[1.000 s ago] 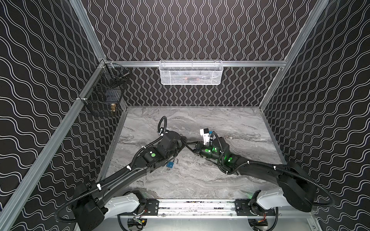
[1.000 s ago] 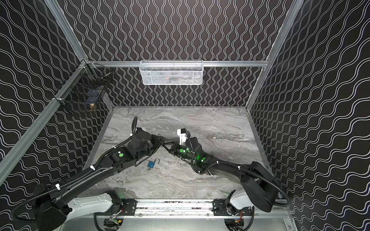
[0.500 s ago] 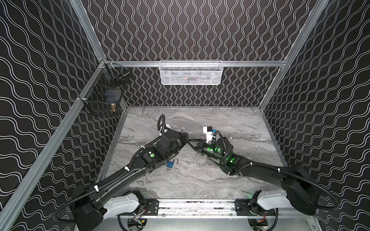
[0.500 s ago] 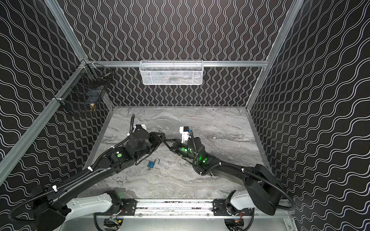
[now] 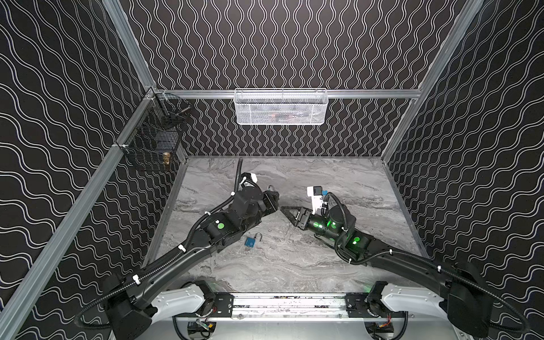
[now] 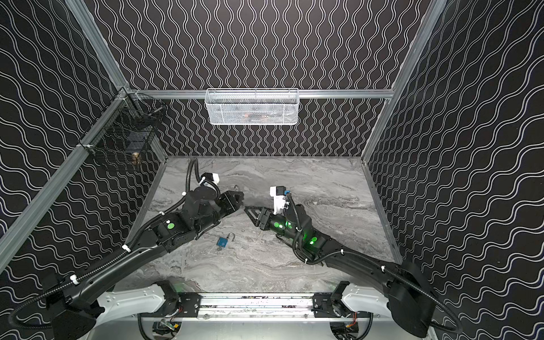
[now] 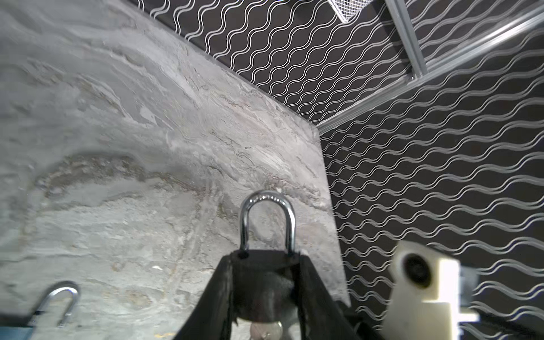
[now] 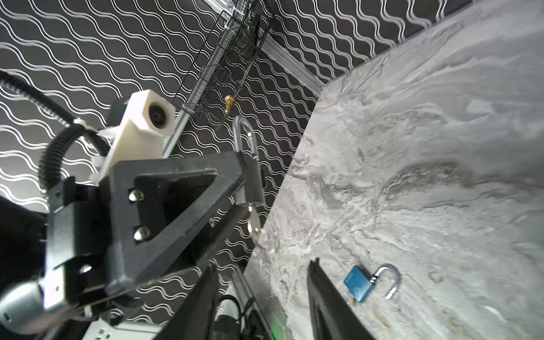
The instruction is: Unlock with the key
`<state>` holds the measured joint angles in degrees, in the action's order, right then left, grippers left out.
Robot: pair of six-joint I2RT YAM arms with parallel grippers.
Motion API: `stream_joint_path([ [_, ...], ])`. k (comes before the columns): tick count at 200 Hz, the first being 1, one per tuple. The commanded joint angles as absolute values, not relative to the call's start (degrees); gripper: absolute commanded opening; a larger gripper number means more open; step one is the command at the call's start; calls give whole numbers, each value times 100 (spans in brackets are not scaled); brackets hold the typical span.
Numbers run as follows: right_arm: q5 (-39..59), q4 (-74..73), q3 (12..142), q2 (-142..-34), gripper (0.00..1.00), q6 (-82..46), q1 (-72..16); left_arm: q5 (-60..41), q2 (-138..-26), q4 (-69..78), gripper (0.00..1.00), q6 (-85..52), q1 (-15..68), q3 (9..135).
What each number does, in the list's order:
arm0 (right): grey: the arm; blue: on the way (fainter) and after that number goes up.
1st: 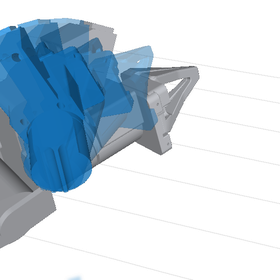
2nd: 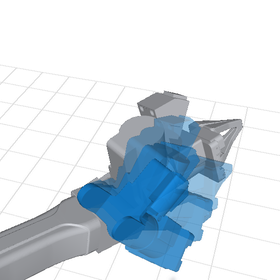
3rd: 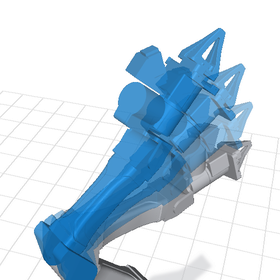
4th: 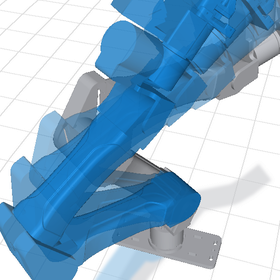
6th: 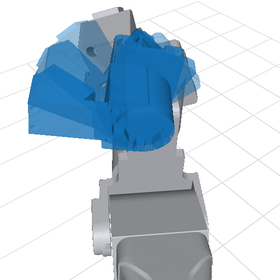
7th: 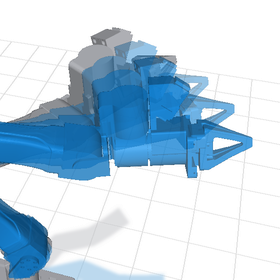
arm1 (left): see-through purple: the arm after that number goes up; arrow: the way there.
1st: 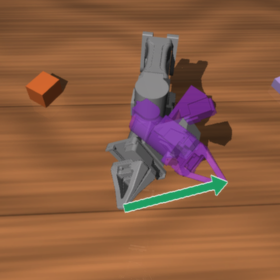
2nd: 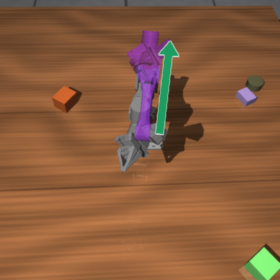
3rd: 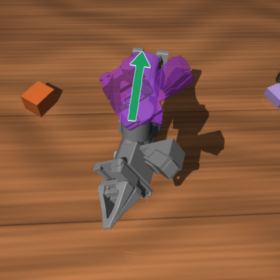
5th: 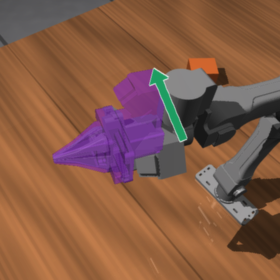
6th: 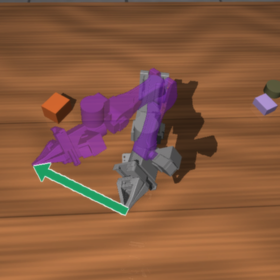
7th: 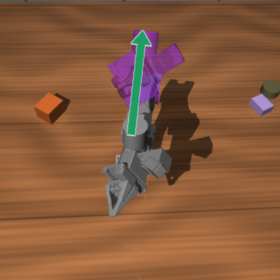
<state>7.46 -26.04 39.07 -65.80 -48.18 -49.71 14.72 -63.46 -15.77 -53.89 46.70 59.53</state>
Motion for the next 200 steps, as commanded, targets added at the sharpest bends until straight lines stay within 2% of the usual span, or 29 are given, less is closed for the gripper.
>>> stream_joint_path([
  [1, 502, -1831, 4099, -6341, 59, -4226, -4940, 1804, -6139, -1775, 0, -4199, 4665, 5803],
  [47, 1065, -313, 4796, -6297, 66, -3504, -4414, 1344, -5391, -1446, 0, -2251, 4665, 5172],
  [91, 1871, 812, 5396, -6607, 70, -2758, -4052, 961, -4681, -682, 0, -1169, 4658, 4193],
  [118, 1907, 1607, 6069, -6965, 72, -2314, -4053, 863, -4488, -34, 0, -702, 4659, 3681],
  [169, 2030, 2050, 6819, -7585, 73, -2092, -4142, 676, -4532, 701, 0, -354, 4663, 3316],
  [200, 1674, 2570, 7528, -8055, 74, -1785, -4460, 677, -4654, 792, 0, -363, 4659, 3287],
])
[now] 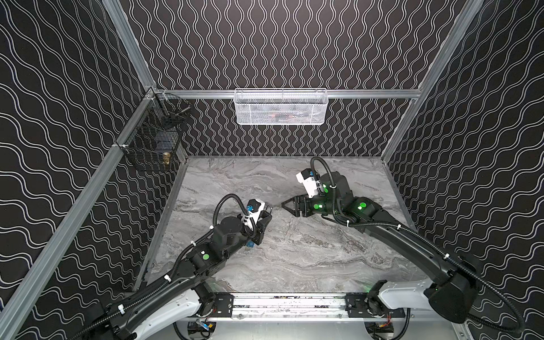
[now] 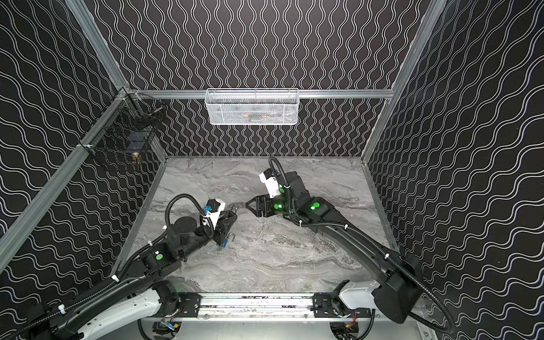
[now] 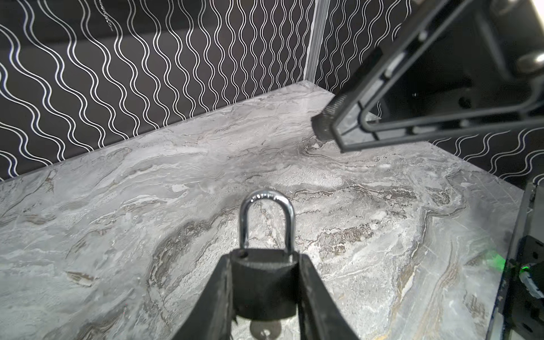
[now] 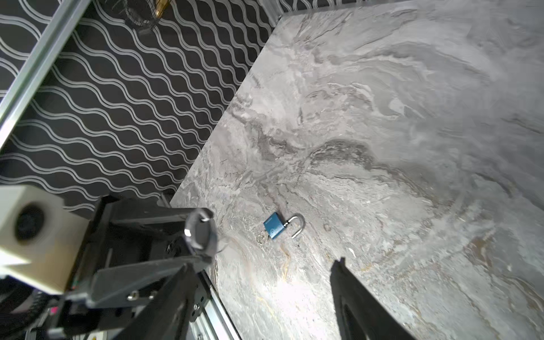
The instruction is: Unlock with the key
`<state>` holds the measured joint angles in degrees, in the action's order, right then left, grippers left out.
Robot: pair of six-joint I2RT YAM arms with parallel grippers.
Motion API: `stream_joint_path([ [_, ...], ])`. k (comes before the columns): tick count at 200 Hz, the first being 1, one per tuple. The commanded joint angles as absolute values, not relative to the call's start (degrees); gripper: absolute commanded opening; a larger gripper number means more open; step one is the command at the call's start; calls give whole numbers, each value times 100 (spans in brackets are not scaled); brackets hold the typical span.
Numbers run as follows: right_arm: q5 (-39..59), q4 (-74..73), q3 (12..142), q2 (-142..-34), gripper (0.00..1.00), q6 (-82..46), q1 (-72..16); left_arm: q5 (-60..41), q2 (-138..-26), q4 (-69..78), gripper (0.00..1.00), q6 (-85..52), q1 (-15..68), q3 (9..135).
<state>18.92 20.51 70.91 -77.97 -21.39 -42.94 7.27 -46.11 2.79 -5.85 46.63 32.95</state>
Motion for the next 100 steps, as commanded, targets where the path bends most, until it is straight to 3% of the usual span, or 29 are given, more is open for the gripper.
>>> stream_joint_path([
  [1, 1668, 2582, 7543, -8066, 74, -1785, -4467, 677, -4656, 792, 0, -362, 4663, 3283],
  [100, 1564, 3018, 8480, -8910, 75, -1605, -4551, 750, -4799, 807, 0, -353, 4663, 3289],
])
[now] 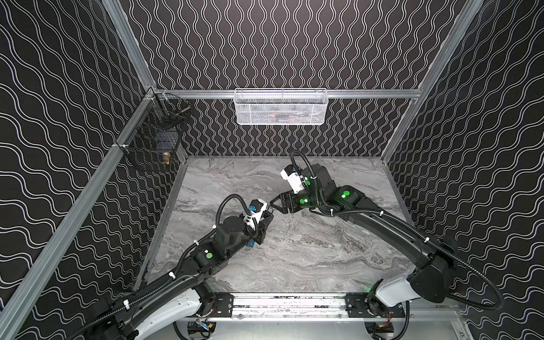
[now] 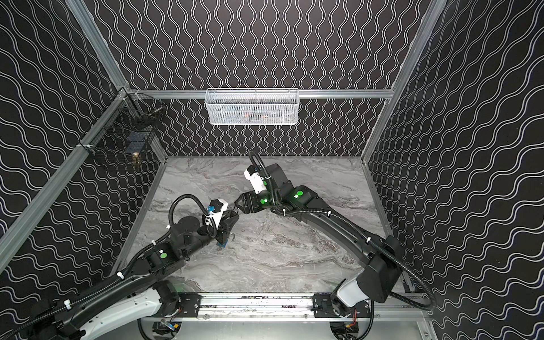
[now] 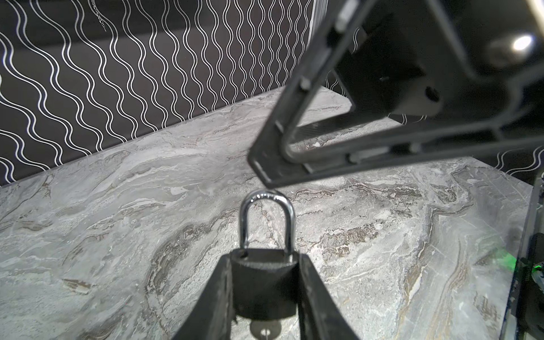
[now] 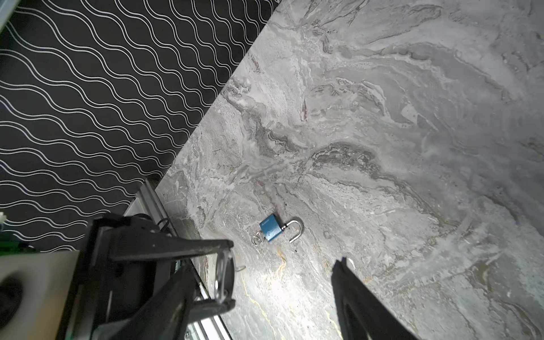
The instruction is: Unlock with the key
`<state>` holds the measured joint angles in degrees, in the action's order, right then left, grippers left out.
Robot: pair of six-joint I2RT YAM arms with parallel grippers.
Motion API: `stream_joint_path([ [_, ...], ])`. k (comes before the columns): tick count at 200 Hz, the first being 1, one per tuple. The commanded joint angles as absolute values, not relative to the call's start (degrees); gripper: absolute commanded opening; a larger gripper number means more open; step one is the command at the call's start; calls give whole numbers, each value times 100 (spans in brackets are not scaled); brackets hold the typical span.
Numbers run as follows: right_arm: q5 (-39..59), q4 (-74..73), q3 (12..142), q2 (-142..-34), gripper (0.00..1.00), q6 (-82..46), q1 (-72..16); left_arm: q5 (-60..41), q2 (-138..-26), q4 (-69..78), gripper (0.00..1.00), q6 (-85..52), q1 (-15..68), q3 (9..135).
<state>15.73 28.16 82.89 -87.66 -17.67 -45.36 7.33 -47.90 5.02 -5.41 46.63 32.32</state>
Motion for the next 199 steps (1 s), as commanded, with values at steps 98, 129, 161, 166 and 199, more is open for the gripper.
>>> stream_joint_path([
  [98, 1468, 3463, 8893, -9318, 76, -1293, -4549, 948, -4947, 908, 0, -413, 4661, 3315],
  [129, 1305, 3507, 8857, -9346, 76, -1230, -4544, 967, -5001, 913, 0, -413, 4658, 3318],
  [161, 1159, 3626, 8932, -9405, 76, -1233, -4545, 941, -5010, 945, 0, -431, 4658, 3304],
  [166, 1164, 3621, 8922, -9392, 76, -1231, -4544, 948, -5013, 925, 0, -431, 4658, 3312],
  [199, 818, 3838, 9008, -9490, 76, -1199, -4528, 888, -4969, 956, 0, -422, 4660, 3283],
])
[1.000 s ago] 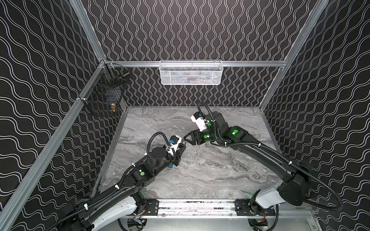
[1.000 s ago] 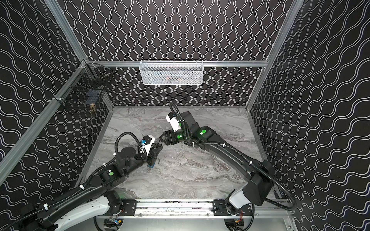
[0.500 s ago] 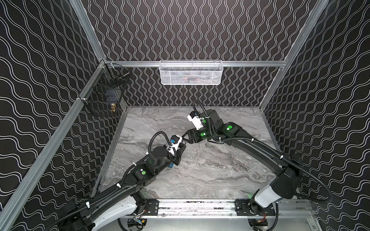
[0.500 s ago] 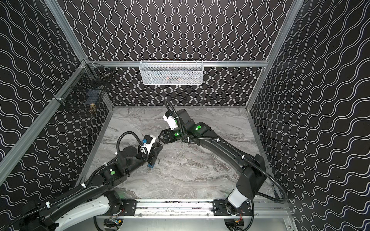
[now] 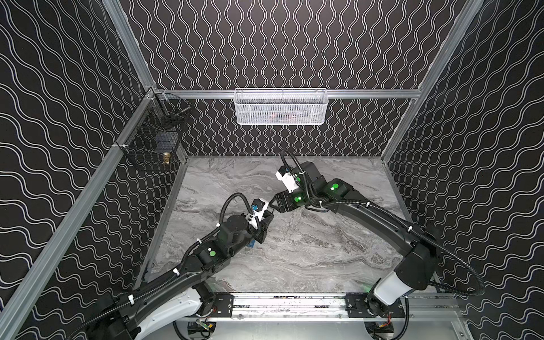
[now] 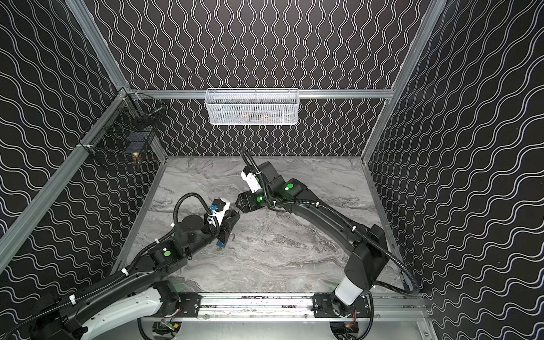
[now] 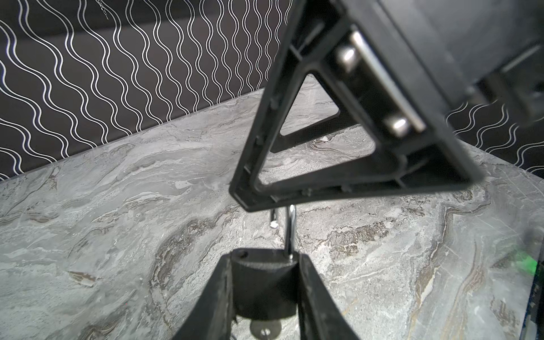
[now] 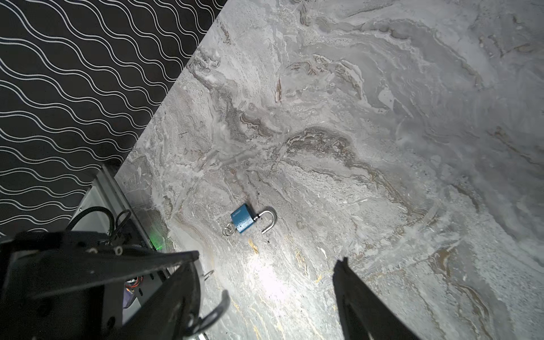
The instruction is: Unlock with the key
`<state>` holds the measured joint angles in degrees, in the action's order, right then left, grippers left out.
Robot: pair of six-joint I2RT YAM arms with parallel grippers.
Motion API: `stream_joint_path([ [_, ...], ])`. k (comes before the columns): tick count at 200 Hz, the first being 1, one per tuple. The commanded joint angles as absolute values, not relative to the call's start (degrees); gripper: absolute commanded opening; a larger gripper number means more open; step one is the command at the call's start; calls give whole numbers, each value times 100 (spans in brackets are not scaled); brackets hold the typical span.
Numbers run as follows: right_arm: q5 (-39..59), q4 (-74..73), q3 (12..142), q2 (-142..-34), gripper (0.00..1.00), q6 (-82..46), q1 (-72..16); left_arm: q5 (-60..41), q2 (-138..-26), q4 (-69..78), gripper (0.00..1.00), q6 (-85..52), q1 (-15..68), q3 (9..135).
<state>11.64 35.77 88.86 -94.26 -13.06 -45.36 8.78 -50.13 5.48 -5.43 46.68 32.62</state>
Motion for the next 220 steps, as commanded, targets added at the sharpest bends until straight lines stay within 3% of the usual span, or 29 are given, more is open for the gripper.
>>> stream_joint_path([
  [1, 813, 3848, 9013, -9495, 76, -1202, -4527, 888, -4972, 957, 0, -422, 4659, 3281],
  [155, 926, 3736, 8467, -9043, 77, -1292, -4366, 809, -5113, 1213, 0, -633, 4663, 3199],
  [220, 742, 3045, 7372, -8266, 77, -1703, -3866, 1054, -5304, 348, 0, -1210, 4663, 3428],
])
